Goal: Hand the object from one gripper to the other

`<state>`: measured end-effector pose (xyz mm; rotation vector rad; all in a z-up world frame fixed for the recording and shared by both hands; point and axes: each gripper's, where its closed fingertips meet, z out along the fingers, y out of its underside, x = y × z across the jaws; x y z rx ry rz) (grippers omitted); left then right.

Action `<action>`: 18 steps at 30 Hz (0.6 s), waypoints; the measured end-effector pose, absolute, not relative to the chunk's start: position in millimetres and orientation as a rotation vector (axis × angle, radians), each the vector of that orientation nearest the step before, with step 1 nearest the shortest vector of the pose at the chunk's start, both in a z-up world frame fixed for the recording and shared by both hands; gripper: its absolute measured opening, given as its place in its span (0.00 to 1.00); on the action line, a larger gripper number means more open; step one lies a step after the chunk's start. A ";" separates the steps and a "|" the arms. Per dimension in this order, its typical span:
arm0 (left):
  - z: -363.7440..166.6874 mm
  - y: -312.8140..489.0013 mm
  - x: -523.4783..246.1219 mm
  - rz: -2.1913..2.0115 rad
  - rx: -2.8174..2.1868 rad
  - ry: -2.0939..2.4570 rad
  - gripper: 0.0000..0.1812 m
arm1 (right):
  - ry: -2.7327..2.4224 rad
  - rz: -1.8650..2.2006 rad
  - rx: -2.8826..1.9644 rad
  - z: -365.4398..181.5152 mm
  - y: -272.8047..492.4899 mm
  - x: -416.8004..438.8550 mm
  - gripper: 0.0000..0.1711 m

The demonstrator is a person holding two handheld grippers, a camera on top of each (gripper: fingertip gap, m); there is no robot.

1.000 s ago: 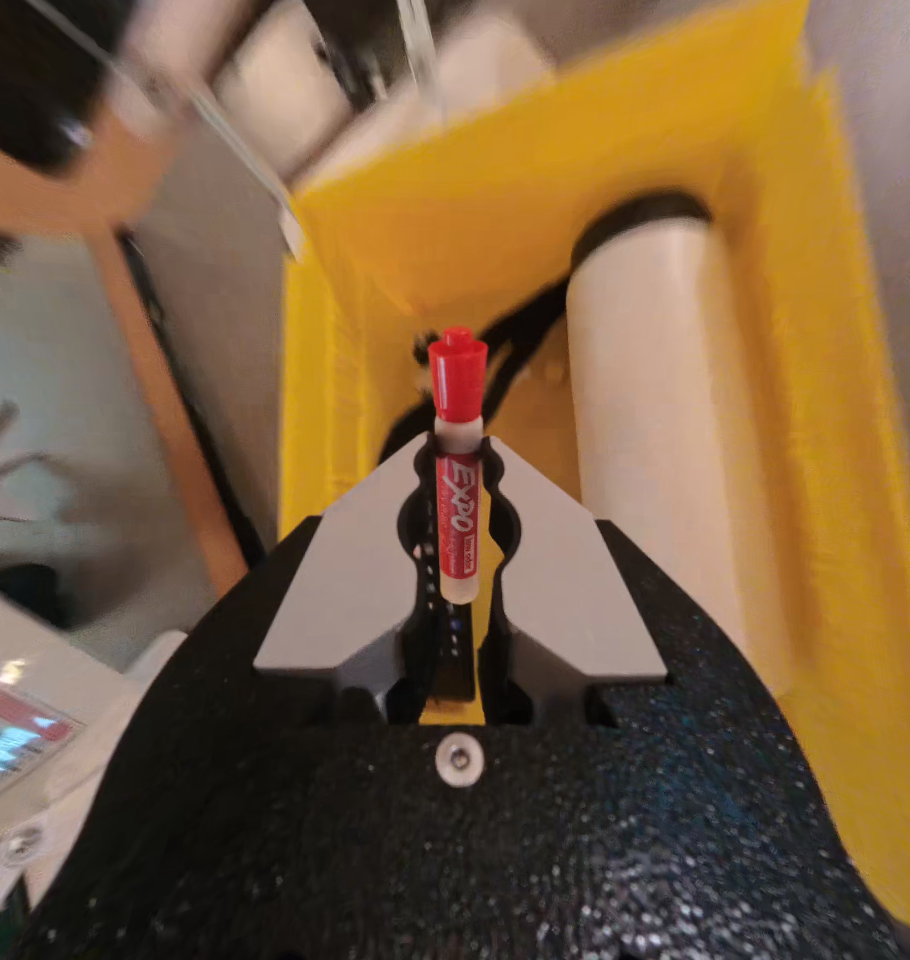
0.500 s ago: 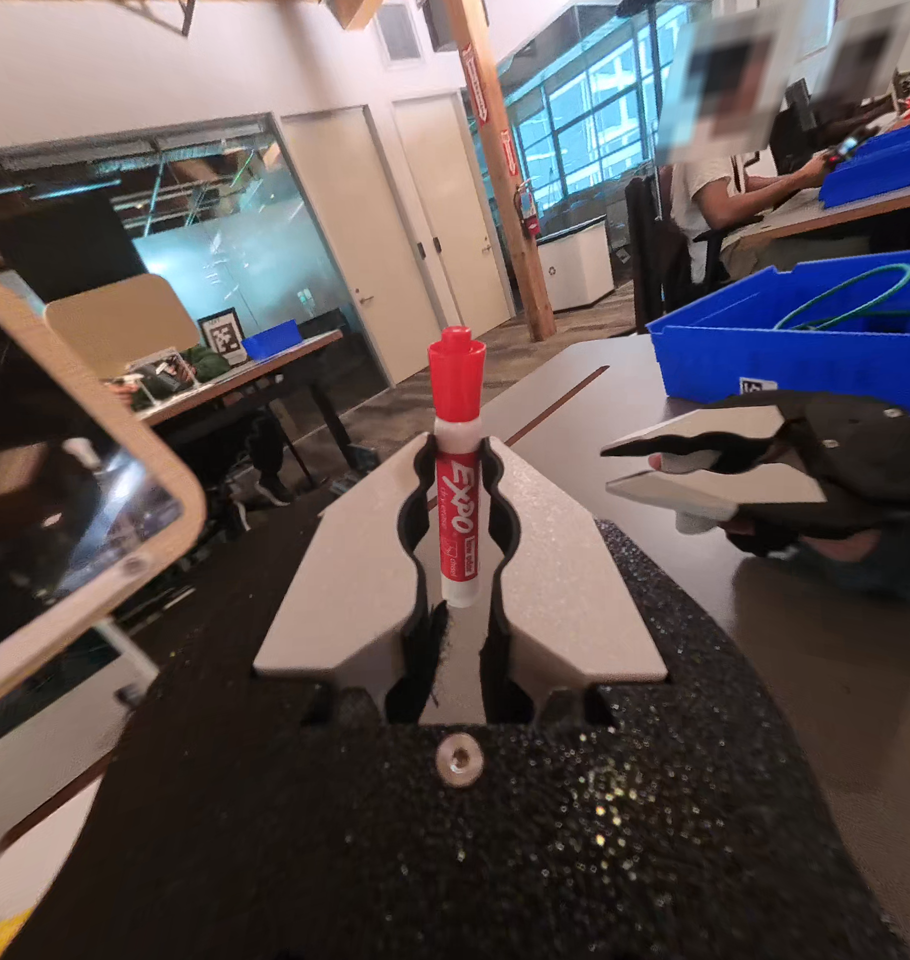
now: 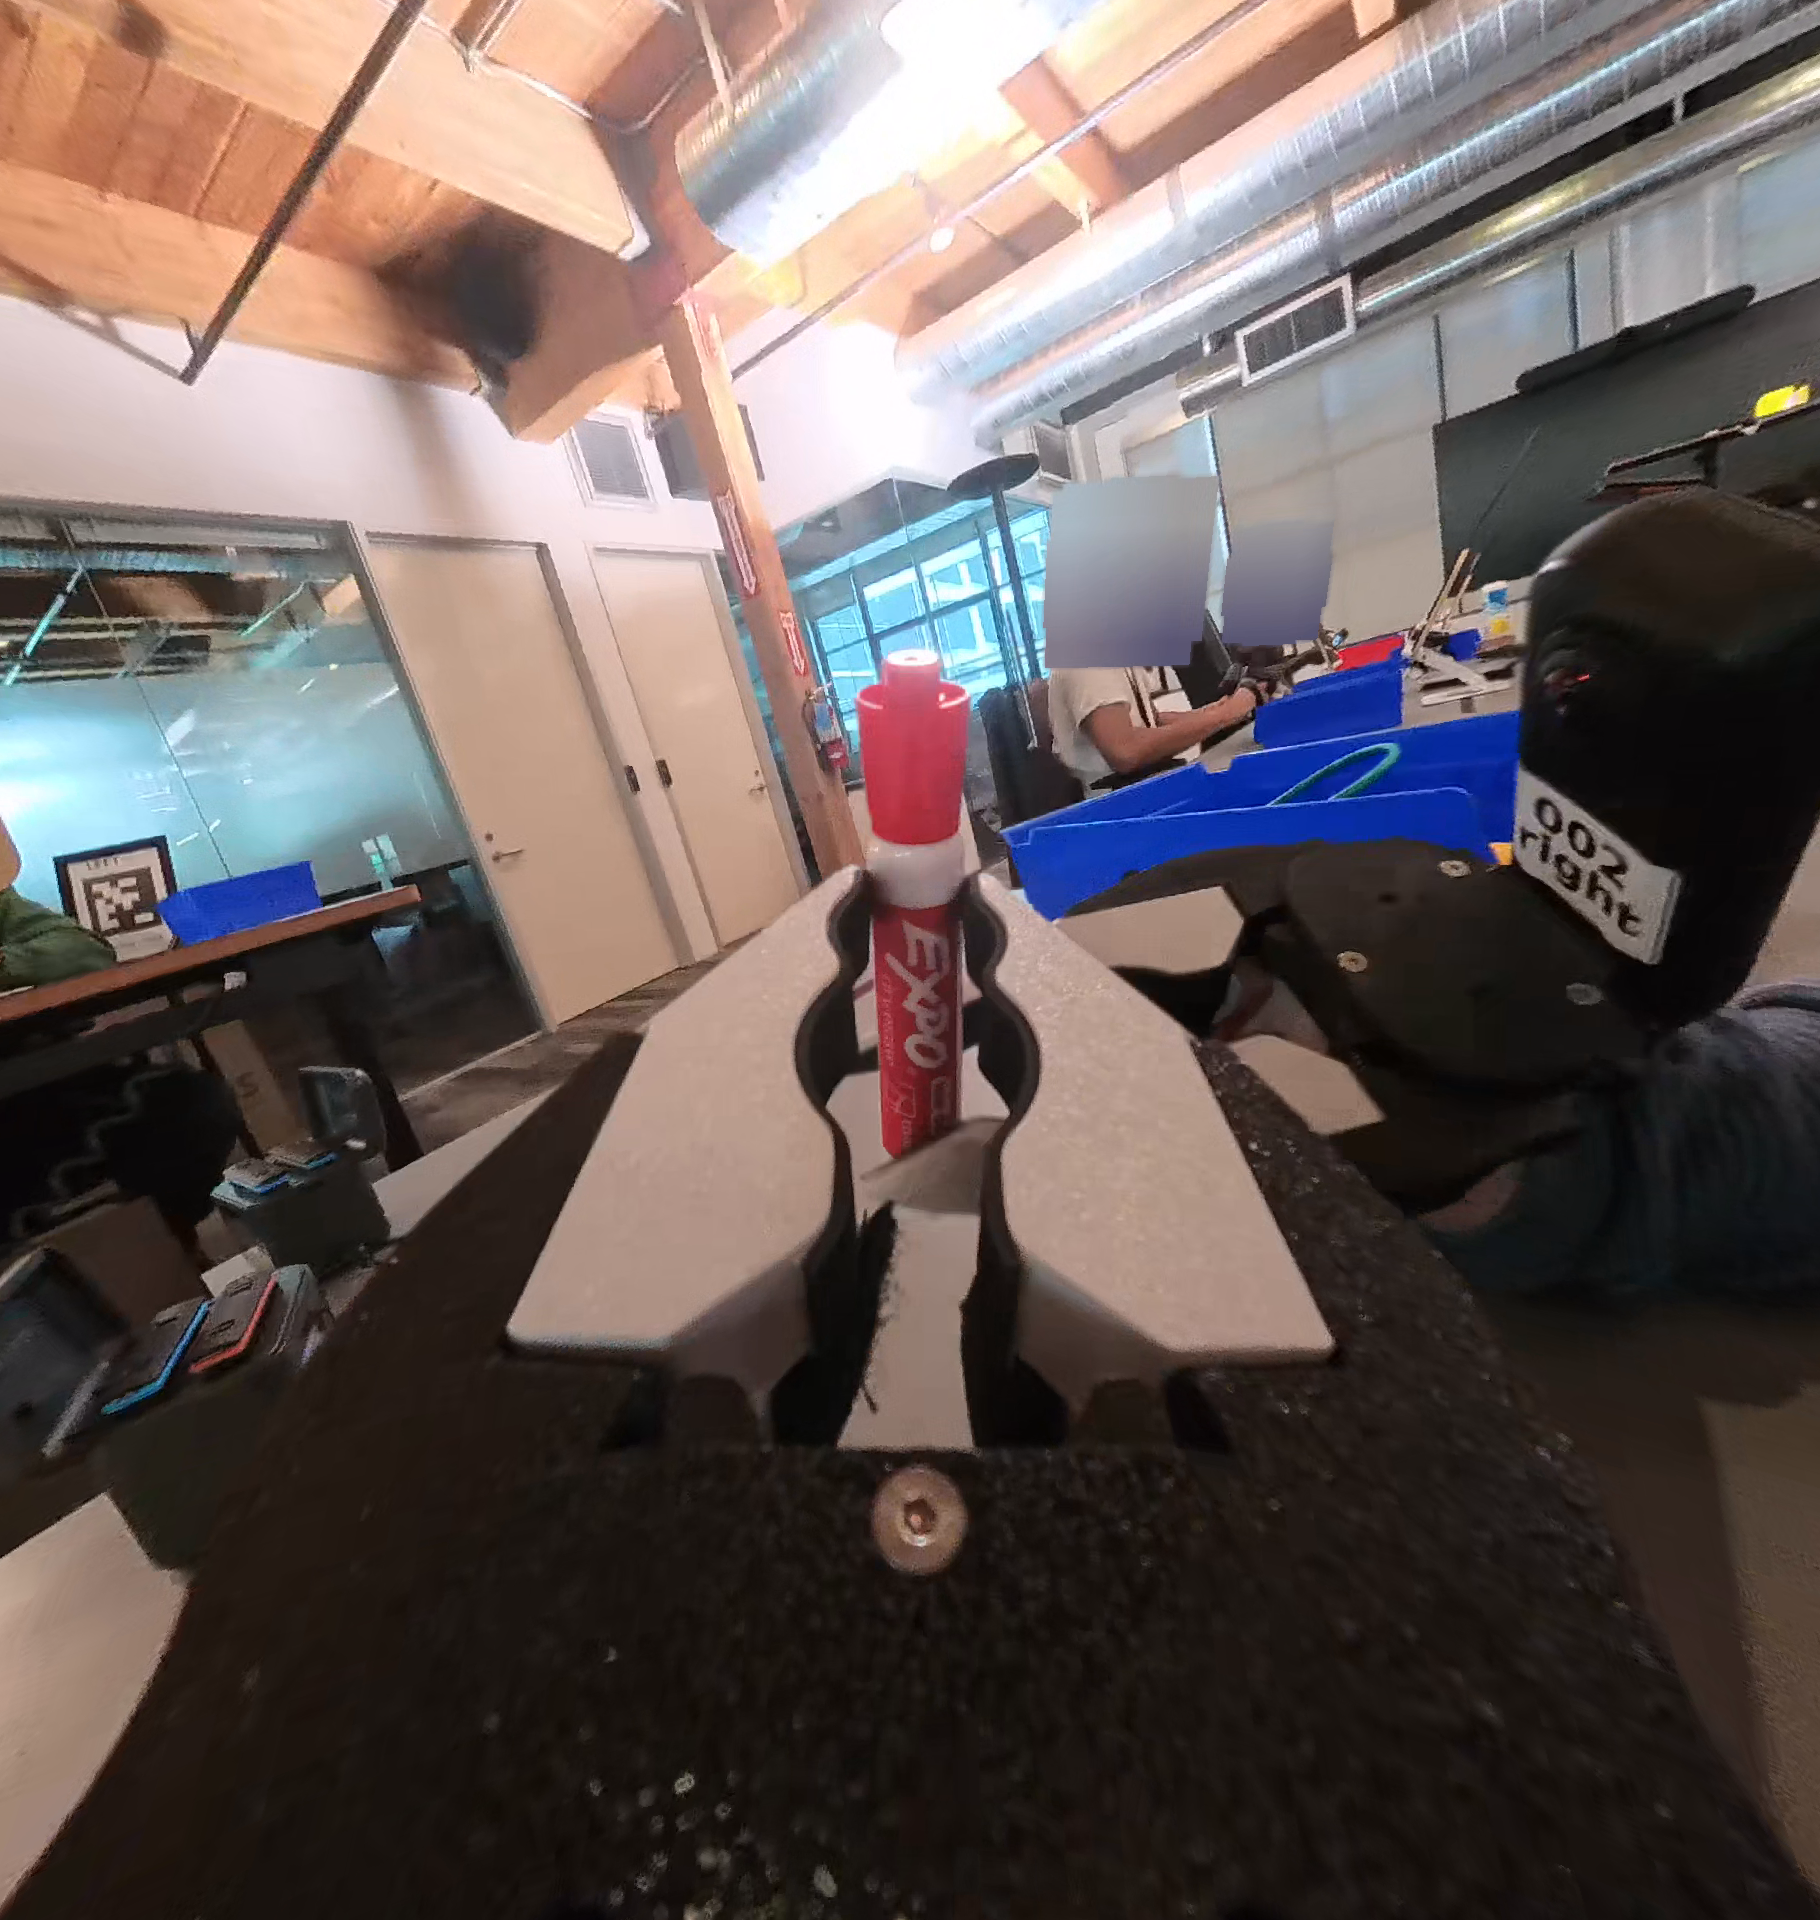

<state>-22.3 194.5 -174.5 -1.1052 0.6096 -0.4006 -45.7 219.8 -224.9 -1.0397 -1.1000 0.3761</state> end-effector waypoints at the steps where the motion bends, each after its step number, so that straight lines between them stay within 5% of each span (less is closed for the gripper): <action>1: -176.1 193.6 -21.9 -0.387 -1.108 0.612 0.09 | -1.100 0.341 -1.044 -226.2 222.2 -44.6 0.13; 5: -178.1 194.4 -24.3 -0.369 -1.095 0.594 0.09 | -1.087 0.234 -1.053 -224.0 232.3 -36.2 0.10; 11: -176.3 202.3 -37.1 -0.307 -1.118 0.521 0.34 | -1.221 -0.341 -0.826 -225.9 251.2 -17.1 0.10; 18: -207.5 221.2 -30.8 -0.259 -1.316 0.565 0.28 | -1.268 -0.588 -0.675 -222.4 251.0 -14.3 0.10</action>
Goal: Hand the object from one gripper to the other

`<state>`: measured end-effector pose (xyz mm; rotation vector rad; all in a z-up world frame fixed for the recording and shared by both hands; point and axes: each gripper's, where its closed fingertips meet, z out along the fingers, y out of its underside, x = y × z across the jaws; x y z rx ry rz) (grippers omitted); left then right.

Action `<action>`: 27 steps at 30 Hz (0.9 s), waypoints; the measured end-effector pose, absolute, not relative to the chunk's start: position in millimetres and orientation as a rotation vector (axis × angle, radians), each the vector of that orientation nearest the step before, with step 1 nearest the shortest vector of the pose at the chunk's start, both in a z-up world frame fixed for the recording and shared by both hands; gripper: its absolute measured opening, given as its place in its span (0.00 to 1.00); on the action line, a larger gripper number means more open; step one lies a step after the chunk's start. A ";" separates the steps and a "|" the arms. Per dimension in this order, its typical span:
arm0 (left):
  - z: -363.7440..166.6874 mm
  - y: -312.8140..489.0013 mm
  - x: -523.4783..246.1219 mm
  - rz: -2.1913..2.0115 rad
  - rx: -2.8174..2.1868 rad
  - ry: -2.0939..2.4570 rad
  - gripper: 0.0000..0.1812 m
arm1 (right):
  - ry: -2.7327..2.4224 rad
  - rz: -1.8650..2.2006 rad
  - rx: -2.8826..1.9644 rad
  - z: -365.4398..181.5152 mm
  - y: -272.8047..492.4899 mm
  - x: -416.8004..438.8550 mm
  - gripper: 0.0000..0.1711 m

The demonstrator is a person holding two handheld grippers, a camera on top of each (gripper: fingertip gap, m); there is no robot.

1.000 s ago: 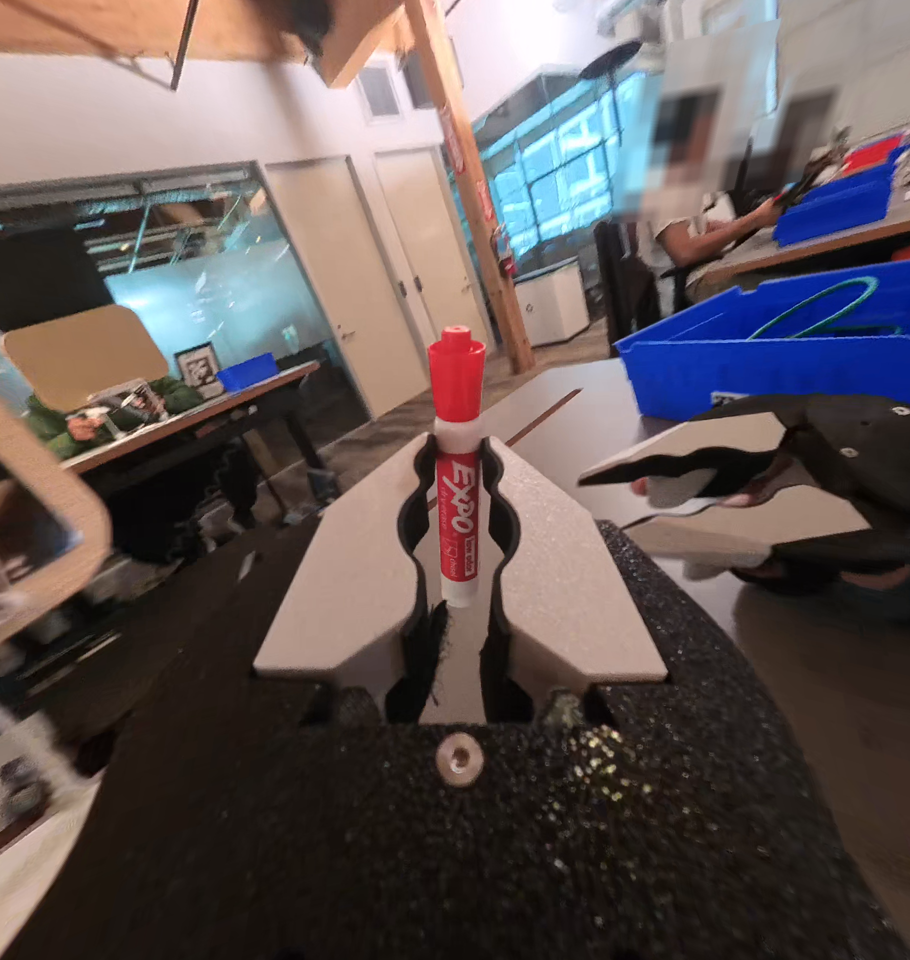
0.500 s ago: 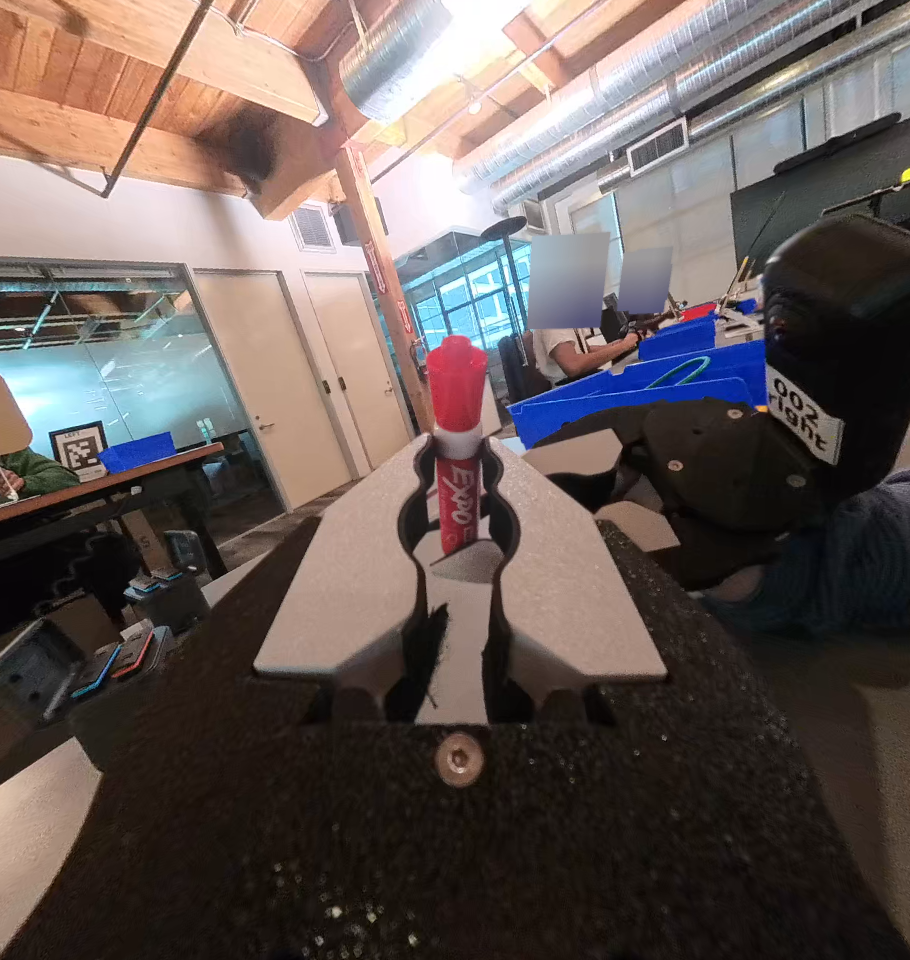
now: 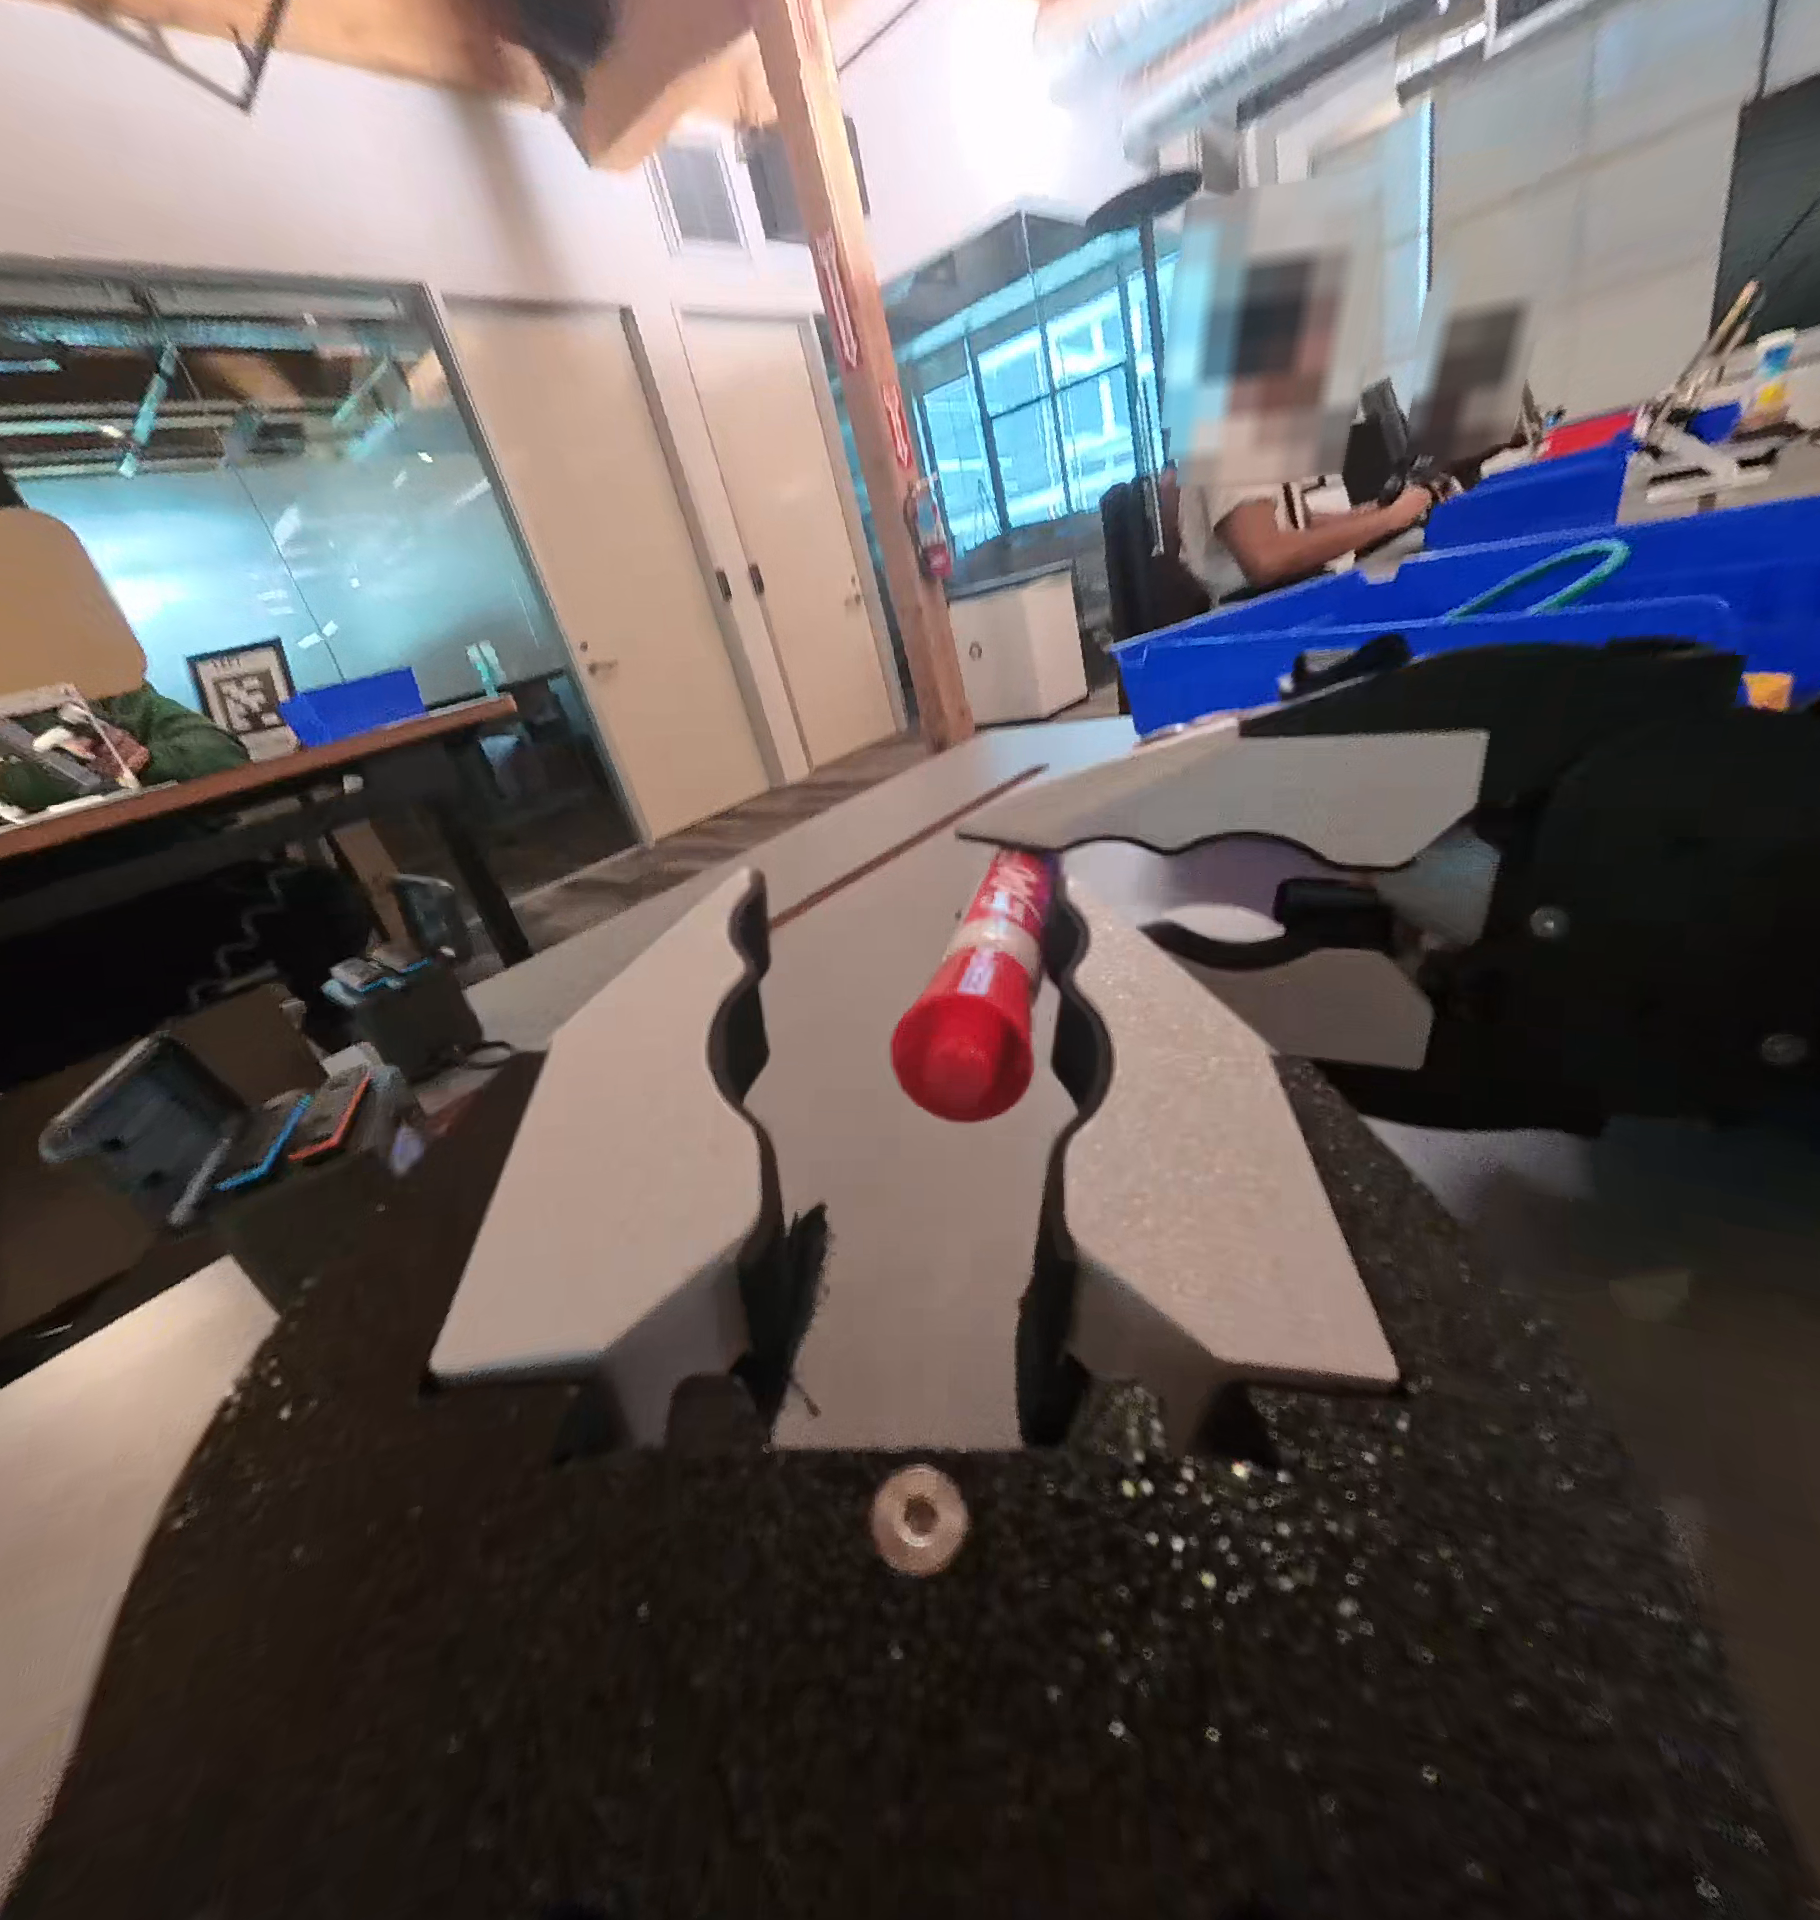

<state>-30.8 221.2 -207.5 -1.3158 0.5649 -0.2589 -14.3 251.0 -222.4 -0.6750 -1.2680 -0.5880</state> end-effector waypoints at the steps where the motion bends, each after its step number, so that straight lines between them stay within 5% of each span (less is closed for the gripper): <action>1: -210.8 221.4 -27.4 -0.271 -1.332 0.585 0.26 | -1.269 -0.606 -0.666 -222.0 252.0 -12.7 0.10; 15: -209.3 211.8 -15.1 -0.274 -1.297 0.686 0.09 | -1.233 -0.566 -0.701 -217.8 255.8 -7.2 0.11; 19: -186.3 209.4 -36.2 -0.389 -1.218 0.516 0.09 | -1.180 -0.392 -0.869 -219.6 265.2 -1.2 0.22; 23: -172.7 201.2 -45.7 -0.833 -1.111 0.392 0.09 | -1.141 0.094 -1.108 -231.3 260.6 -10.6 0.27; 27: -169.4 201.8 -52.5 -1.182 -1.059 0.303 0.09 | -1.071 1.272 -1.132 -203.3 189.5 -29.4 0.28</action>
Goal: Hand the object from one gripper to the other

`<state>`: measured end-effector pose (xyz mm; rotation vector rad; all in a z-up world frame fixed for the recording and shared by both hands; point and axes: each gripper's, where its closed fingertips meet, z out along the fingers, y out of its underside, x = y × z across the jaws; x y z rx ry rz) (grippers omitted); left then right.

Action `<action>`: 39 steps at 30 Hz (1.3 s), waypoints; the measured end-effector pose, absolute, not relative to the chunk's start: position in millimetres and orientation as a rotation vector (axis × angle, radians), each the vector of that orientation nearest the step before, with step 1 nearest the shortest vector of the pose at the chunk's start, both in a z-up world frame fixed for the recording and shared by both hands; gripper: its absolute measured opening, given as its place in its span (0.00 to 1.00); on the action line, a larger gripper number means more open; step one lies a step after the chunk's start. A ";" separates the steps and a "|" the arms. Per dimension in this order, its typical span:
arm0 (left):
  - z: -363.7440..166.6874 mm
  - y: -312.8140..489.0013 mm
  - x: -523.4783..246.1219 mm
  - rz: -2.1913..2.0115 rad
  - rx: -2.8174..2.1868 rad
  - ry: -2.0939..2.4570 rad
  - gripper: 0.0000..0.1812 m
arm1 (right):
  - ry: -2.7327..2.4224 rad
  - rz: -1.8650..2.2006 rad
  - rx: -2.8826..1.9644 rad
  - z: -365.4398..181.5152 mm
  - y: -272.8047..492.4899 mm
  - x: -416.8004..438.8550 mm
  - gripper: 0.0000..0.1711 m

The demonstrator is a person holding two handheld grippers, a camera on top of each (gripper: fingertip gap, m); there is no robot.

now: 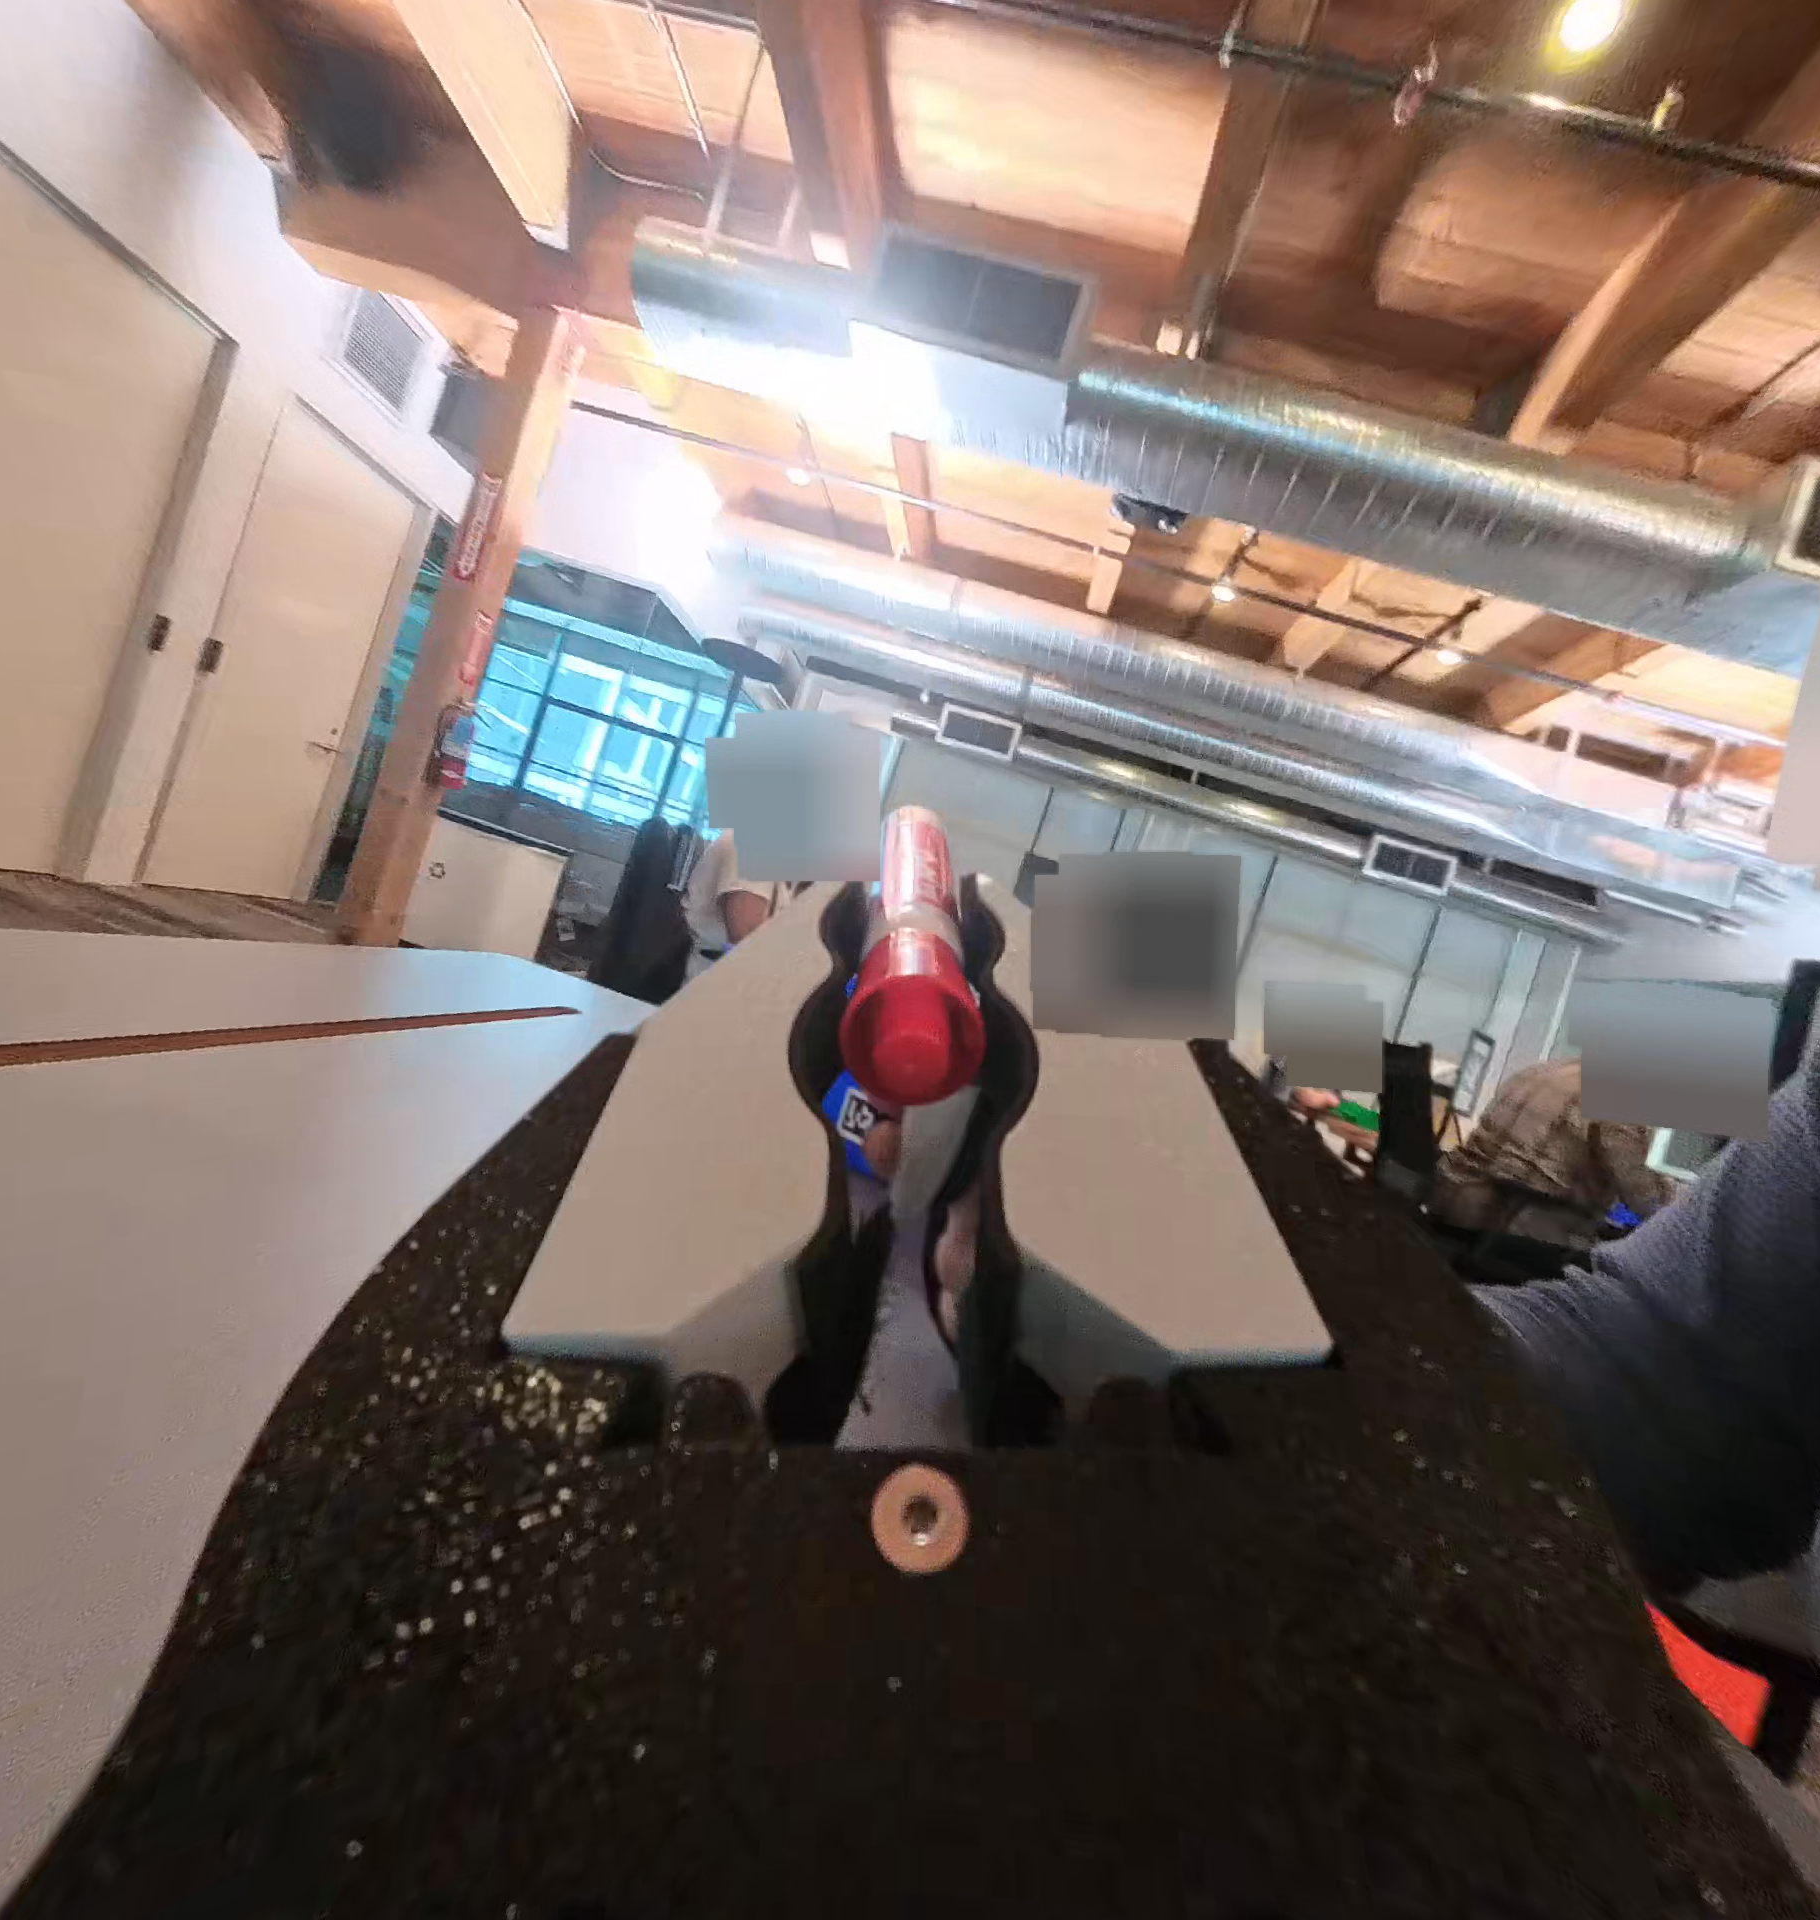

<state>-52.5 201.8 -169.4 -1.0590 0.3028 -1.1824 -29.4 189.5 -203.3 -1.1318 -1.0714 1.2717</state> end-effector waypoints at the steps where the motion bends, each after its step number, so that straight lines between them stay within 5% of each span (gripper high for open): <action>1: -169.5 202.8 -54.3 -1.174 -1.057 0.291 0.09 | -0.952 1.481 -1.128 -190.2 189.4 -23.5 0.28; 8: -180.9 191.9 -20.8 -1.114 -1.127 0.500 0.09 | -0.714 1.707 -1.171 -183.2 206.7 -16.5 0.35; 13: -186.3 191.0 -10.7 -1.057 -1.165 0.560 0.09 | -0.673 1.719 -1.096 -174.7 207.0 -6.9 0.15; 18: -186.7 192.3 -10.7 -1.030 -1.171 0.556 0.10 | -0.667 1.735 -1.089 -173.5 207.3 -5.8 0.12; 23: -190.2 215.7 -35.2 -0.653 -1.229 0.452 0.32 | -0.635 1.491 -1.104 -172.9 223.5 2.5 0.11; 27: -214.2 228.8 -35.0 -0.111 -1.314 0.642 0.31 | -0.584 1.419 -1.150 -175.4 236.9 8.9 0.11; 32: -233.7 218.8 -4.4 0.050 -1.295 0.883 0.28 | -0.579 1.425 -1.157 -176.3 236.4 7.2 0.11; 36: -246.0 227.5 -11.4 0.172 -1.358 0.912 0.11 | -0.601 1.446 -1.148 -175.9 231.1 3.4 0.11; 39: -245.2 228.7 -14.2 0.165 -1.370 0.893 0.08 | -0.609 1.436 -1.151 -176.7 230.9 2.9 0.11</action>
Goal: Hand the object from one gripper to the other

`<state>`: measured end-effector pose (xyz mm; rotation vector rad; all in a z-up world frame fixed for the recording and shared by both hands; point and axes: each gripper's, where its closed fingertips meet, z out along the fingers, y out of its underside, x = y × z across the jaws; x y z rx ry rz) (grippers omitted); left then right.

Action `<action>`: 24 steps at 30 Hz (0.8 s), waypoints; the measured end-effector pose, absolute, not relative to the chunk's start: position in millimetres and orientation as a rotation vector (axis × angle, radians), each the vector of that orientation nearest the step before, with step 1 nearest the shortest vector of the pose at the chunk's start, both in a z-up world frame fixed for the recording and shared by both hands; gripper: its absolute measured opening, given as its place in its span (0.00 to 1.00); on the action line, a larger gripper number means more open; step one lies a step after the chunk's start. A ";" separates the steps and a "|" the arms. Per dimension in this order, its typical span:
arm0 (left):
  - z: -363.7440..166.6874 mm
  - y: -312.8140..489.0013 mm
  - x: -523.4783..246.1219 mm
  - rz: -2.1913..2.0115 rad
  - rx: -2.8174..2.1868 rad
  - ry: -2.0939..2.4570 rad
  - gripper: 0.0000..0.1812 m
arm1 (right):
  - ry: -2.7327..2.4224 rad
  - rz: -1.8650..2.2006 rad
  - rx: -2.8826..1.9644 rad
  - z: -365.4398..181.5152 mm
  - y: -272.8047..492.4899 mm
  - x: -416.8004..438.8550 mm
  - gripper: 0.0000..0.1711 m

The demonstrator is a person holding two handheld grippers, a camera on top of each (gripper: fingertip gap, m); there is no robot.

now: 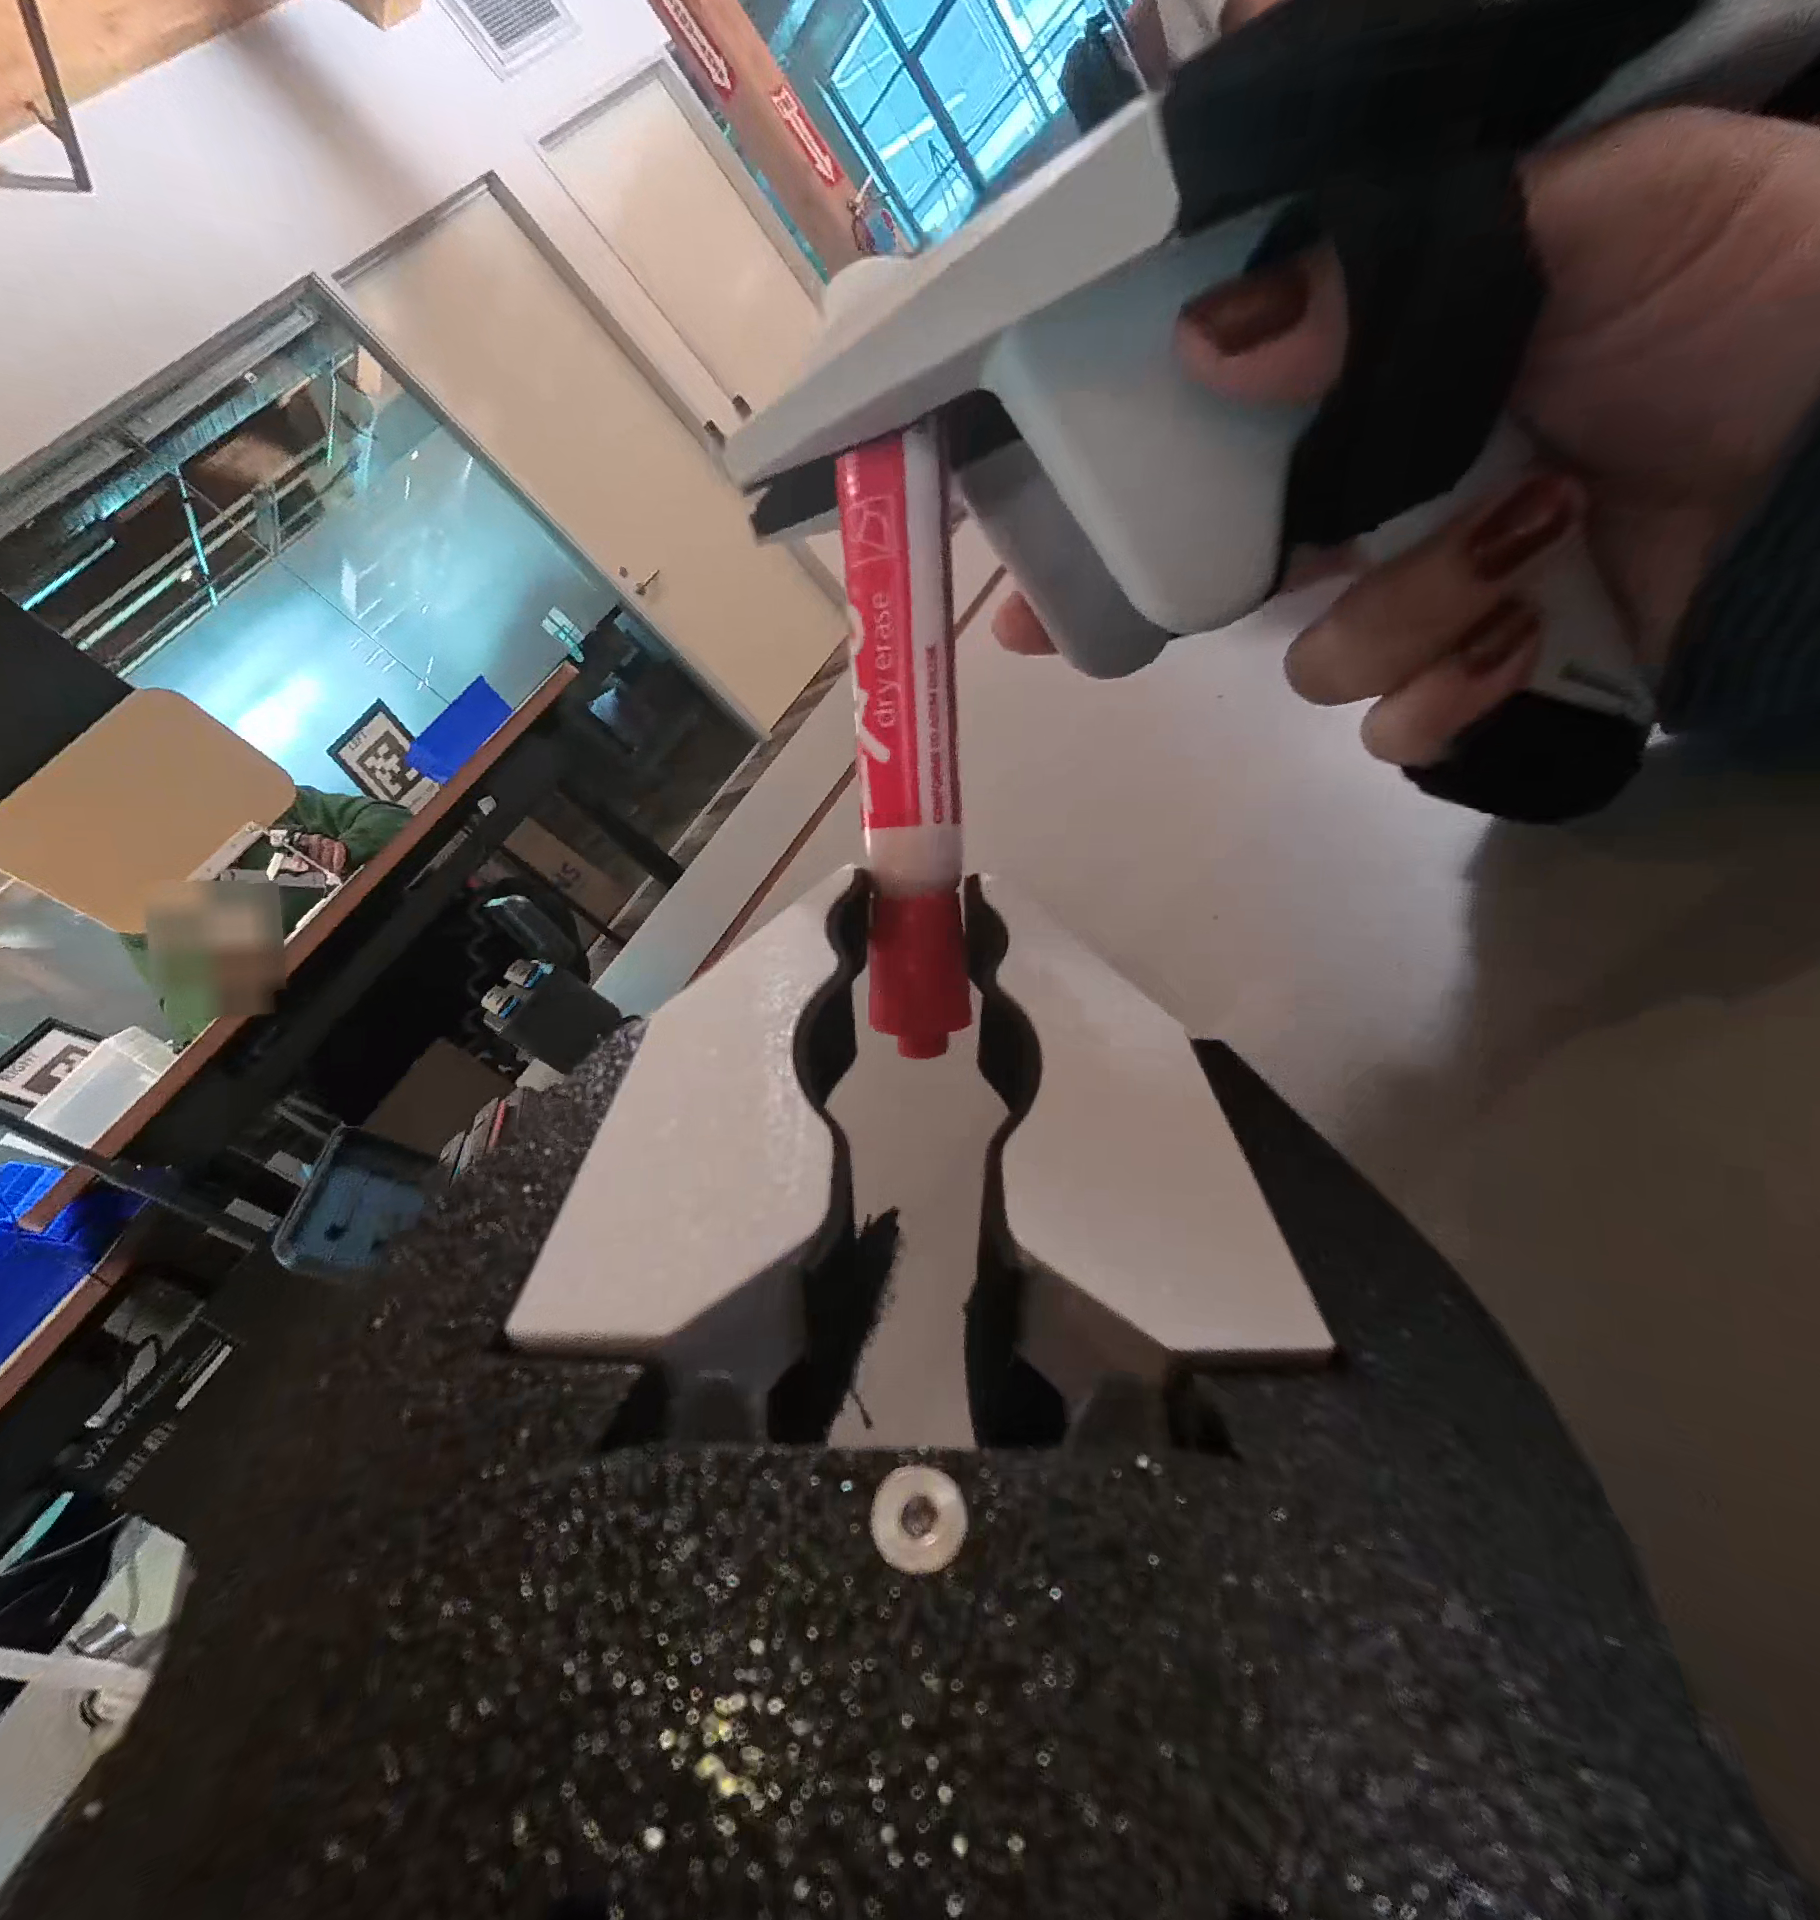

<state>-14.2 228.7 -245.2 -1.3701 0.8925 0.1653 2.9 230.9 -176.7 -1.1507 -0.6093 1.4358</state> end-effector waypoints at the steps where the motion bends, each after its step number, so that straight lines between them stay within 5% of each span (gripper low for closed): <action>1: -245.2 229.6 -15.8 0.153 -1.383 0.879 0.08 | -0.608 1.421 -1.152 -177.1 231.8 3.0 0.11; 5: -239.2 234.4 -28.7 0.037 -1.443 0.747 0.08 | -0.595 1.219 -1.172 -178.6 244.2 7.1 0.34; 7: -233.4 235.8 -36.9 -0.056 -1.455 0.660 0.08 | -0.644 1.024 -1.153 -179.4 248.1 10.1 0.36; 15: -227.7 235.6 -44.0 -0.209 -1.472 0.579 0.08 | -1.188 -0.212 -0.708 -207.8 231.3 -11.9 0.39; 19: -234.4 228.6 -27.8 -0.135 -1.453 0.714 0.08 | -1.260 -0.476 -0.610 -217.8 235.5 -19.0 0.40; 24: -238.9 218.4 -9.5 -0.034 -1.385 0.871 0.08 | -1.256 -0.588 -0.610 -217.6 246.7 -8.7 0.24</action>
